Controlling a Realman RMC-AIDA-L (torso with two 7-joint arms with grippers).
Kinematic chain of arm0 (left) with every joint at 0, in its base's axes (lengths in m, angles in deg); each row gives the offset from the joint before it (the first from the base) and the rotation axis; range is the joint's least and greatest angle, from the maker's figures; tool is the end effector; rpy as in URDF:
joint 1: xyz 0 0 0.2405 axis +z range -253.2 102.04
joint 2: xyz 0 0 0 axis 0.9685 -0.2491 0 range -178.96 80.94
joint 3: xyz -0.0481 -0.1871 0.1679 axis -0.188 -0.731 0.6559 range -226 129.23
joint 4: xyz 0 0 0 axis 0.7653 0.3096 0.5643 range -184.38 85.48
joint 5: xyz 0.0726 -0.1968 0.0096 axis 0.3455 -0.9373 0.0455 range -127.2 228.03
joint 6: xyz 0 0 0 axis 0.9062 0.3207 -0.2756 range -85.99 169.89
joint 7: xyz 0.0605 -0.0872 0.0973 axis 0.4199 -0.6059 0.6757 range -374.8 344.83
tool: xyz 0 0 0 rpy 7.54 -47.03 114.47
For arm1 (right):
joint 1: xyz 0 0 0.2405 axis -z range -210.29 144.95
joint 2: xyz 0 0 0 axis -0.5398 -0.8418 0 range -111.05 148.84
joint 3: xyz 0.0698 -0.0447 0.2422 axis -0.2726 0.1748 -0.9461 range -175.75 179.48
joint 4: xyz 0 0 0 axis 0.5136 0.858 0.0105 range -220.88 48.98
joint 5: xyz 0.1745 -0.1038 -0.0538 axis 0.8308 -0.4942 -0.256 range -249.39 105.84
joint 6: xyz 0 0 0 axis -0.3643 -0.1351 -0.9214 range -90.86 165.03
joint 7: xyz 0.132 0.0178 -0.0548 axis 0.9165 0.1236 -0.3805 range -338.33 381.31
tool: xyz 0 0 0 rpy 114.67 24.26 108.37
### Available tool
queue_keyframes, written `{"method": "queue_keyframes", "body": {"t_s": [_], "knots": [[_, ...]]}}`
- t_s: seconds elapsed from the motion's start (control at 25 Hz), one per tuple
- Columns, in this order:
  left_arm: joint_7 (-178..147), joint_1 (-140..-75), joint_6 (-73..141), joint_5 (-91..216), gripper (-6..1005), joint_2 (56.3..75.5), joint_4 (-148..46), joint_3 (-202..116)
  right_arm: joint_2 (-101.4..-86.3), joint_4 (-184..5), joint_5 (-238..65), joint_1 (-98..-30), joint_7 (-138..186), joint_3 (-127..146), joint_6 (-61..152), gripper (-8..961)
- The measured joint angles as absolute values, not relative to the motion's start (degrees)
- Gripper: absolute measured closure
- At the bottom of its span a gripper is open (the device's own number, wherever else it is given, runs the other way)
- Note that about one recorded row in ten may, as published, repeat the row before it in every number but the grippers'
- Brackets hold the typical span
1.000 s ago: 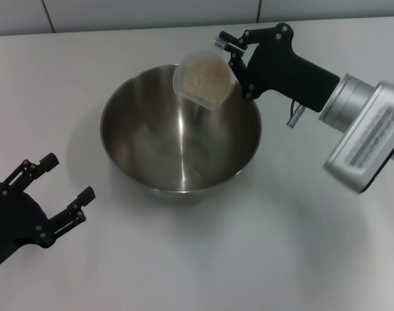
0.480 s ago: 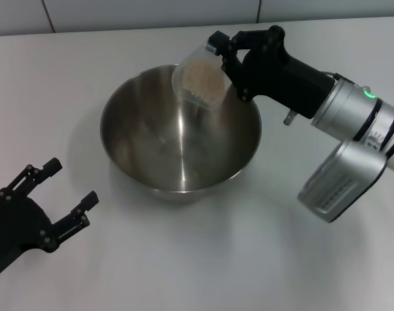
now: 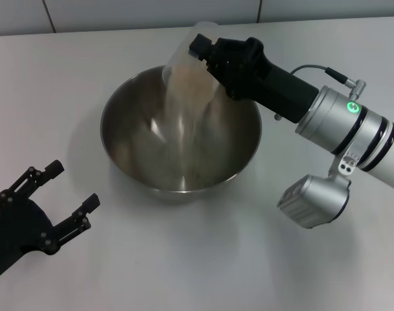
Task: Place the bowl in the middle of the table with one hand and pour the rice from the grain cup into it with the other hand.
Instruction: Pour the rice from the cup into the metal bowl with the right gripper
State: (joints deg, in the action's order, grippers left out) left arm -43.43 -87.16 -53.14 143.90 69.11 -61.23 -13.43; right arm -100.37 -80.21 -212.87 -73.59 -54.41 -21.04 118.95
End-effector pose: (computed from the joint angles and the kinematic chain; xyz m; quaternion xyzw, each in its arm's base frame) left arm -0.3364 0.2072 -0.0213 -0.8635 -0.1266 -0.3465 0.3439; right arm 0.1919 0.3444 -0.0681 -0.5822 -0.6202 0.0509 0.5232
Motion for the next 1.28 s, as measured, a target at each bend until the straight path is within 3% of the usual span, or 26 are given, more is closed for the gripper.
{"method": "queue_keyframes", "body": {"t_s": [0.8, 1.28], "knots": [[-43.64, -87.00, -53.38, 143.93, 170, 69.02, -60.75, -13.40, -100.38, -80.39, -216.59, -74.01, -75.81, -18.56, 119.16, 942], [-43.64, -87.01, -53.21, 143.93, 170, 69.09, -60.79, -13.46, -100.37, -77.78, -216.61, -72.96, -71.66, -19.54, 119.67, 942]]}}
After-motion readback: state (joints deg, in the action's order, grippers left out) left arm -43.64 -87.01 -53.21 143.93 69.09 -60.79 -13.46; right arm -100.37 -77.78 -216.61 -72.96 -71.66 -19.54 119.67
